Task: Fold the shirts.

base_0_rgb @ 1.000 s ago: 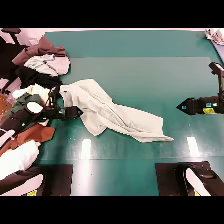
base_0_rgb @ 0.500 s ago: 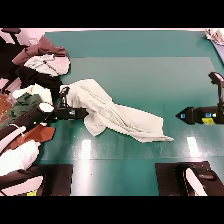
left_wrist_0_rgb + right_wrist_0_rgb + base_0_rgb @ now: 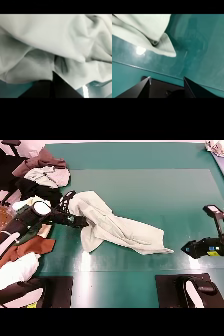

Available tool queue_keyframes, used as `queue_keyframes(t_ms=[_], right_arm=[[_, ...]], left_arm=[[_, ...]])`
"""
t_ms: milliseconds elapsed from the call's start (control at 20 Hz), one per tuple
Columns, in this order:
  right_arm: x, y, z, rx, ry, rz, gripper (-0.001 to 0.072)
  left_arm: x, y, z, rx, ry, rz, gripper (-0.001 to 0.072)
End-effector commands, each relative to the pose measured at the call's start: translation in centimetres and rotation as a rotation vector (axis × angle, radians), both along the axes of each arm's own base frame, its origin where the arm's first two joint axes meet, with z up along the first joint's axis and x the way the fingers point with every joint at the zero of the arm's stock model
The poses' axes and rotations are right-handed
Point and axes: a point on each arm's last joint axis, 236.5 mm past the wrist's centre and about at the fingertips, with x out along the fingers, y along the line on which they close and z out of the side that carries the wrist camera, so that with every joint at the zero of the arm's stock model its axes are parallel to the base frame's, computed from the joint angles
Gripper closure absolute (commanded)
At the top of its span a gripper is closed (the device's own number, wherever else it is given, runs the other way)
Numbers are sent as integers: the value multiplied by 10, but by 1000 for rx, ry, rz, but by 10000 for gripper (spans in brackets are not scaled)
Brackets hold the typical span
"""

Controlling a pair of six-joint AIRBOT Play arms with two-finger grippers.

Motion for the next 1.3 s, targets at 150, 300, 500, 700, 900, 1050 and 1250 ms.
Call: queue_keyframes(t_ms=[150,300,500,700,900,1050,1250], right_arm=[[-20,20,-41,23,22,126,227],[-6,10,-45,30,-48,4,229],[17,14,-39,229,-10,-279,273],[22,33,-50,420,183,-288,272],[8,40,-61,406,248,-97,272],[7,30,-62,289,165,-35,272],[4,6,-56,156,70,-89,272]], left_arm=[[-21,6,25,12,37,0,685],[-32,14,23,57,58,-19,685],[-37,26,30,101,41,-19,685],[-42,26,36,97,38,-16,684],[-67,27,31,114,128,-76,684],[-69,28,31,114,137,-81,684],[-81,27,31,110,184,-102,684]])
